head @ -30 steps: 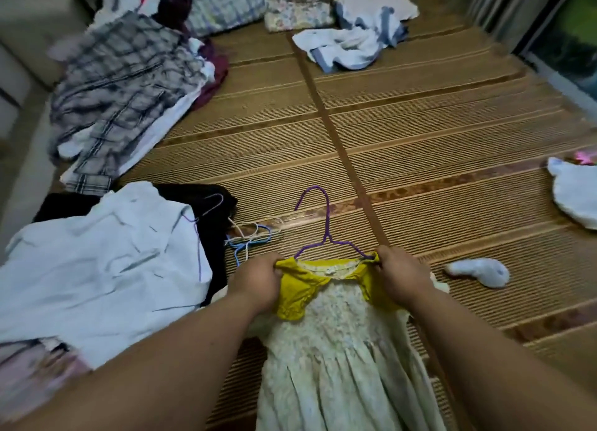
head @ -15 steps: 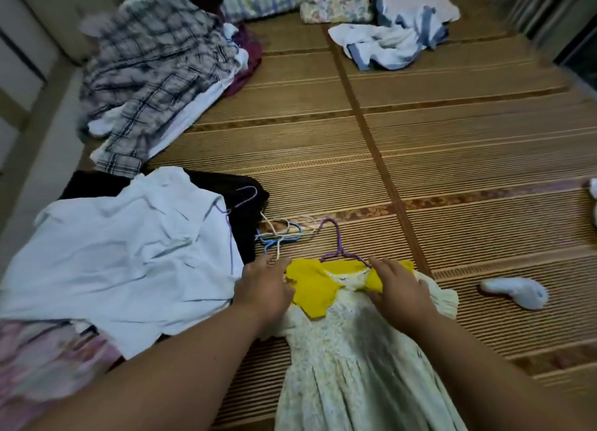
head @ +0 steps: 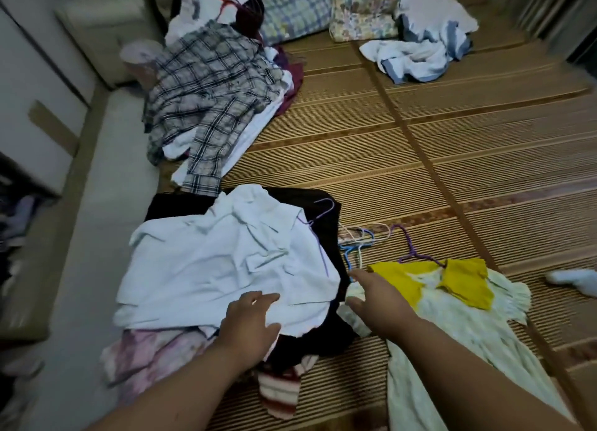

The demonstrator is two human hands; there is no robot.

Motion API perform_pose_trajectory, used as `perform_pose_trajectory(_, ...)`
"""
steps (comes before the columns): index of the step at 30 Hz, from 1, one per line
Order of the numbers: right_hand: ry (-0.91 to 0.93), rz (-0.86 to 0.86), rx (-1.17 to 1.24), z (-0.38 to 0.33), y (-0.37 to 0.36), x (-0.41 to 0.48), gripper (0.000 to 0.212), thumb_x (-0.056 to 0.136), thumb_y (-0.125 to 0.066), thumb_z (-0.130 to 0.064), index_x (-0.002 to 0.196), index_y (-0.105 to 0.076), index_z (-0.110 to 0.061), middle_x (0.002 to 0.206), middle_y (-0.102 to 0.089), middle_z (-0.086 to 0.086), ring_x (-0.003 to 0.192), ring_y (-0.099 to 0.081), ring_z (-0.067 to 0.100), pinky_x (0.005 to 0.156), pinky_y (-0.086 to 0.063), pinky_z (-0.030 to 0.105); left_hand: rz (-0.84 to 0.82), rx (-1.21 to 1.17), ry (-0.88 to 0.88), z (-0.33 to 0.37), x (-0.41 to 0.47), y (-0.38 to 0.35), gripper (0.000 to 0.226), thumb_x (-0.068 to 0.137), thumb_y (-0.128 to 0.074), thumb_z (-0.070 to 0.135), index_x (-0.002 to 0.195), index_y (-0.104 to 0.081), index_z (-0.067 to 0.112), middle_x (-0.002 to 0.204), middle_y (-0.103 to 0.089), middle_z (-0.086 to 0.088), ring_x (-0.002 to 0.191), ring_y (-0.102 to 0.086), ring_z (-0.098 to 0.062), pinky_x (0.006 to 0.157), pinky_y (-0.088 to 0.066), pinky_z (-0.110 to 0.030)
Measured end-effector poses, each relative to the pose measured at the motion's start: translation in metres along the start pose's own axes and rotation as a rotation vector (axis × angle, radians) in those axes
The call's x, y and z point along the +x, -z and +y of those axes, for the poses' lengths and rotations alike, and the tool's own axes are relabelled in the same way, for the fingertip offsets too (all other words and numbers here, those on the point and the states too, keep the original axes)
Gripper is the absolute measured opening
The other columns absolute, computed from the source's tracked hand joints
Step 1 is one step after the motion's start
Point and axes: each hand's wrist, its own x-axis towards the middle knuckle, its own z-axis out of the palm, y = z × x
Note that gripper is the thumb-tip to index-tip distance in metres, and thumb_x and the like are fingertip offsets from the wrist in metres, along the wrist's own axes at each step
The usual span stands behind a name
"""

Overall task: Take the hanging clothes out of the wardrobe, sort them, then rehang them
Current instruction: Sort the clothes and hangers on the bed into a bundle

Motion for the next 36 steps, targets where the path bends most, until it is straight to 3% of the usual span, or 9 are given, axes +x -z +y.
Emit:
perform_pose_trajectory(7, -0.043, -0.017, 0.056, -0.032, -0.037, 0.049, 0.056, 0.096, -0.05, -0.026, 0.147, -0.029, -0.017, 0.146, -0.042, 0.007, 0.131, -0.042, 0.026, 0.099, -0.036, 0.029, -0.001, -0.003, 0.037, -0.065, 0.04, 0.024, 0.062, 0.08, -0.049, 0.047, 0.141, -0.037, 0.036, 0.15, -0.031, 0.002, 0.137, -0.028, -0.021, 0.111, -0.027, -0.033)
perform_pose_trajectory(11, -0.075, 0.047, 0.083, -0.03, -0.059, 0.094, 0.042, 0.094, -0.049, -0.018, 0.135, -0.043, -0.01, 0.133, -0.052, 0.013, 0.123, -0.048, 0.033, 0.091, -0.039, 0.032, 0.011, 0.009, -0.007, -0.082, 0.084, 0.018, 0.06, 0.088, -0.056, 0.035, 0.144, -0.034, 0.029, 0.152, -0.032, -0.002, 0.142, -0.022, -0.019, 0.112, -0.018, -0.027)
perform_pose_trajectory(13, -0.086, 0.017, 0.013, -0.023, -0.074, 0.117, 0.041, 0.095, -0.048, -0.018, 0.133, -0.041, -0.006, 0.132, -0.051, 0.017, 0.12, -0.048, 0.034, 0.094, -0.039, 0.035, -0.016, 0.022, -0.008, -0.086, 0.101, 0.009, 0.066, 0.086, -0.05, 0.043, 0.146, -0.032, 0.024, 0.152, -0.033, -0.004, 0.143, -0.021, -0.017, 0.111, -0.016, -0.025)
perform_pose_trajectory(16, -0.145, 0.053, -0.024, -0.016, -0.087, 0.138, 0.032, 0.093, -0.047, -0.015, 0.124, -0.042, -0.01, 0.112, -0.056, 0.017, 0.104, -0.053, 0.037, 0.079, -0.041, 0.037, -0.068, 0.023, 0.029, -0.092, 0.109, -0.008, 0.069, 0.085, -0.05, 0.046, 0.147, -0.03, 0.023, 0.152, -0.032, -0.004, 0.141, -0.024, -0.019, 0.114, -0.017, -0.026)
perform_pose_trajectory(18, -0.169, 0.103, 0.052, -0.016, -0.088, 0.14, 0.012, 0.091, -0.047, -0.013, 0.102, -0.052, -0.013, 0.096, -0.058, 0.013, 0.096, -0.055, 0.035, 0.074, -0.04, 0.035, -0.098, 0.005, 0.056, -0.09, 0.107, -0.017, 0.067, 0.088, -0.056, 0.039, 0.147, -0.028, 0.027, 0.151, -0.033, -0.003, 0.139, -0.028, -0.021, 0.114, -0.02, -0.029)
perform_pose_trajectory(24, 0.021, 0.166, 0.232, -0.05, -0.063, 0.095, 0.035, 0.09, -0.055, -0.017, 0.124, -0.057, -0.023, 0.111, -0.065, 0.001, 0.103, -0.06, 0.021, 0.075, -0.04, 0.023, 0.031, -0.296, -0.011, -0.037, 0.098, 0.017, 0.064, 0.09, -0.058, 0.039, 0.146, -0.03, 0.023, 0.147, -0.038, -0.001, 0.133, -0.038, -0.017, 0.108, -0.029, -0.028)
perform_pose_trajectory(28, 0.261, 0.085, 0.153, -0.08, -0.056, 0.065, 0.041, 0.088, -0.053, -0.019, 0.128, -0.056, -0.026, 0.116, -0.064, 0.004, 0.109, -0.058, 0.022, 0.089, -0.045, 0.03, 0.061, -0.52, -0.013, 0.008, 0.1, 0.061, 0.043, 0.089, -0.057, 0.042, 0.126, -0.043, 0.025, 0.128, -0.054, 0.007, 0.112, -0.055, -0.012, 0.091, -0.039, -0.029)
perform_pose_trajectory(32, 0.378, 0.065, 0.11, -0.108, -0.049, 0.057, 0.04, 0.086, -0.055, -0.022, 0.125, -0.055, -0.027, 0.1, -0.061, 0.007, 0.098, -0.056, 0.026, 0.077, -0.041, 0.032, 0.143, -0.552, 0.151, 0.02, 0.102, 0.086, 0.037, 0.088, -0.059, 0.026, 0.12, -0.045, 0.016, 0.101, -0.067, -0.005, 0.093, -0.064, -0.025, 0.08, -0.048, -0.033)
perform_pose_trajectory(36, 0.413, 0.006, 0.201, -0.115, -0.033, 0.053, 0.037, 0.087, -0.06, -0.027, 0.125, -0.059, -0.026, 0.099, -0.063, 0.005, 0.096, -0.056, 0.018, 0.079, -0.04, 0.027, 0.088, -0.762, 0.229, 0.018, 0.098, 0.103, 0.034, 0.091, -0.045, -0.001, 0.123, -0.042, 0.013, 0.074, -0.059, -0.009, 0.06, -0.058, -0.025, 0.047, -0.044, -0.021)
